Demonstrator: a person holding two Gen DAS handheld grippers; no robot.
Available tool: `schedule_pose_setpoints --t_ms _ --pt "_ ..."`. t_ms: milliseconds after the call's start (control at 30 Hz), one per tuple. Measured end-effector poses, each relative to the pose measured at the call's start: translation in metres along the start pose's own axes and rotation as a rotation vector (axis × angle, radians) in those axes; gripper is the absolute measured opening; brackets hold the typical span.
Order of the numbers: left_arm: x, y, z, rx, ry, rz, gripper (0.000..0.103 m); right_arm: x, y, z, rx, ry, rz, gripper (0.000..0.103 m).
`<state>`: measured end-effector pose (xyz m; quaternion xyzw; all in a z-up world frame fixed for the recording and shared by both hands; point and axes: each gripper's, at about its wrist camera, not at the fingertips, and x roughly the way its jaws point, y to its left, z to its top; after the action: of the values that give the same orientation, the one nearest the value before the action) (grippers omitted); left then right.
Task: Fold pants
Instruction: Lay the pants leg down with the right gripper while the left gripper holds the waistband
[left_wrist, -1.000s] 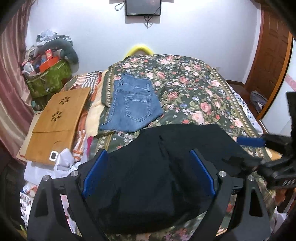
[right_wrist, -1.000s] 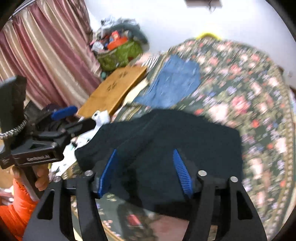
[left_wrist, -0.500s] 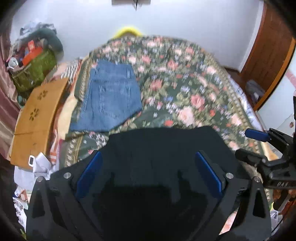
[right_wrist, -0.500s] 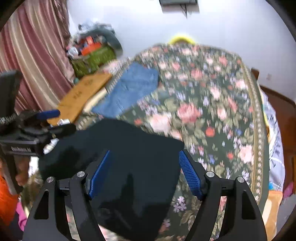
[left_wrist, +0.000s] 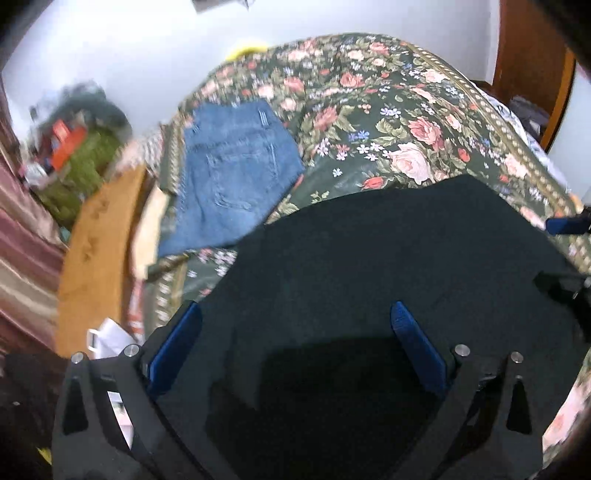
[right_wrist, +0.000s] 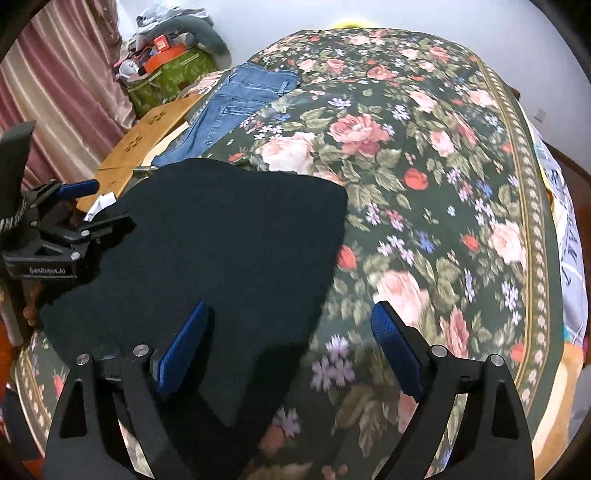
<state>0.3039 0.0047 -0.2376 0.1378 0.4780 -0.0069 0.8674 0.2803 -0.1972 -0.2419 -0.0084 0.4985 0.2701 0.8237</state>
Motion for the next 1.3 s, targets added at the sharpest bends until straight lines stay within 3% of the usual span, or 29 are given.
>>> schedule_pose_setpoints --t_ms 333,533,667,867,1033,1200,1300 --pt "-0.025 0.002 -0.025 -0.015 -0.011 0.008 0.103 -0.02 -0.006 -0.026 0.071 -0.031 -0.018 0.088" --pt "-0.039 0.009 -0.036 -0.045 -0.019 -0.017 0.103 -0.038 0.007 -0.03 0.033 -0.063 -0.07 0.088" --pt "-0.059 0.019 -0.044 -0.062 -0.055 0.029 0.103 -0.059 0.024 -0.021 -0.001 -0.122 -0.067 0.088" --pt "-0.093 0.066 -0.063 -0.187 -0.122 0.062 0.103 -0.087 0.072 0.0 -0.123 -0.246 -0.053 0.088" --pt "-0.108 0.111 -0.09 -0.309 -0.15 0.086 0.103 -0.088 0.117 0.013 -0.215 -0.299 -0.011 0.088" --pt "-0.103 0.143 -0.123 -0.387 -0.099 0.108 0.103 -0.064 0.15 0.019 -0.255 -0.263 0.049 0.088" --pt "-0.09 0.159 -0.146 -0.466 -0.027 0.061 0.103 -0.039 0.16 0.02 -0.248 -0.191 0.095 0.088"
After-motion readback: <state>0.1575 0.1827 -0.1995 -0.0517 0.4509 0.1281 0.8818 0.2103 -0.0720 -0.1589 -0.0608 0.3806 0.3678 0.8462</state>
